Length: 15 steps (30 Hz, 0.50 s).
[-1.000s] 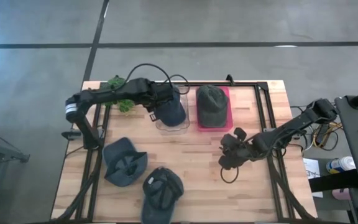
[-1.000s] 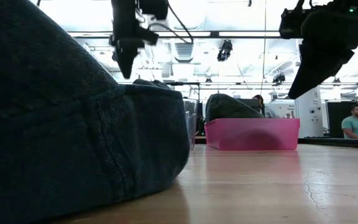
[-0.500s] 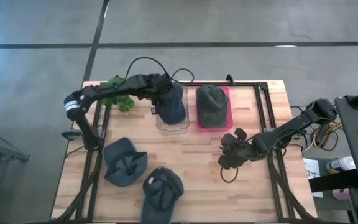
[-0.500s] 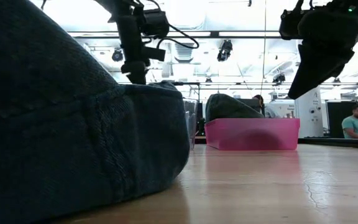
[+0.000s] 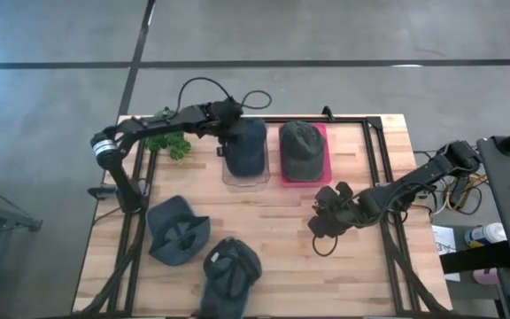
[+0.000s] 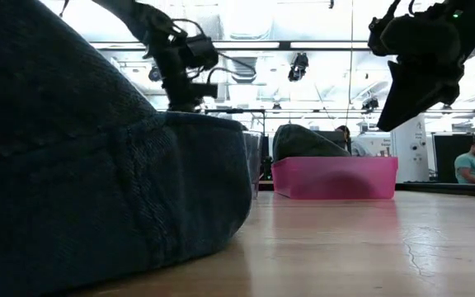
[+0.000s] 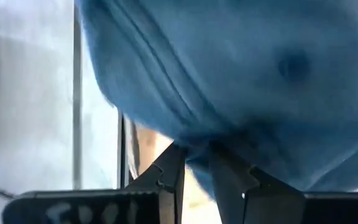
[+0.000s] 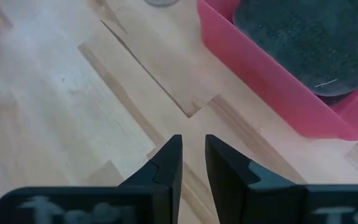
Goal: Pick & Place hat
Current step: Put the right blue cap into the transparent bin
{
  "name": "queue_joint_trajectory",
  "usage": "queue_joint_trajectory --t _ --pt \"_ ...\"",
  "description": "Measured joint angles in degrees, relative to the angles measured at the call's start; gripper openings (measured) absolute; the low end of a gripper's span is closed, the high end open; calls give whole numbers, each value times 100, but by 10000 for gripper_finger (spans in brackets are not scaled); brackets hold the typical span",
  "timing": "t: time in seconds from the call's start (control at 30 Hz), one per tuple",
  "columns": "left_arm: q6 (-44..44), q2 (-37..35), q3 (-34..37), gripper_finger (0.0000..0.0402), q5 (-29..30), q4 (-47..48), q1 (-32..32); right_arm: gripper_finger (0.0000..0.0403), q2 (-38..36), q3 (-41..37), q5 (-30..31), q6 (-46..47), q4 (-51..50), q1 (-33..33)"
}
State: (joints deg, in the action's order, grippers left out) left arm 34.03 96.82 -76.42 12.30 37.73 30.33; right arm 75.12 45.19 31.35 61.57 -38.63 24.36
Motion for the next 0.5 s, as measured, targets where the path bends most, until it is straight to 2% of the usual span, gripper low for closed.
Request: queue_joint_trajectory --t 0.13,0.27,0.5 --pt "130 -2 267 64 571 42 -49 70 -1 0 -13 1 4 -2" --pt "53 -105 216 64 1070 71 -76 69 -1 0 -60 1 7 -2" --pt "-154 -659 -34 64 1320 63 -204 67 -1 4 -401 -49 2 -4"
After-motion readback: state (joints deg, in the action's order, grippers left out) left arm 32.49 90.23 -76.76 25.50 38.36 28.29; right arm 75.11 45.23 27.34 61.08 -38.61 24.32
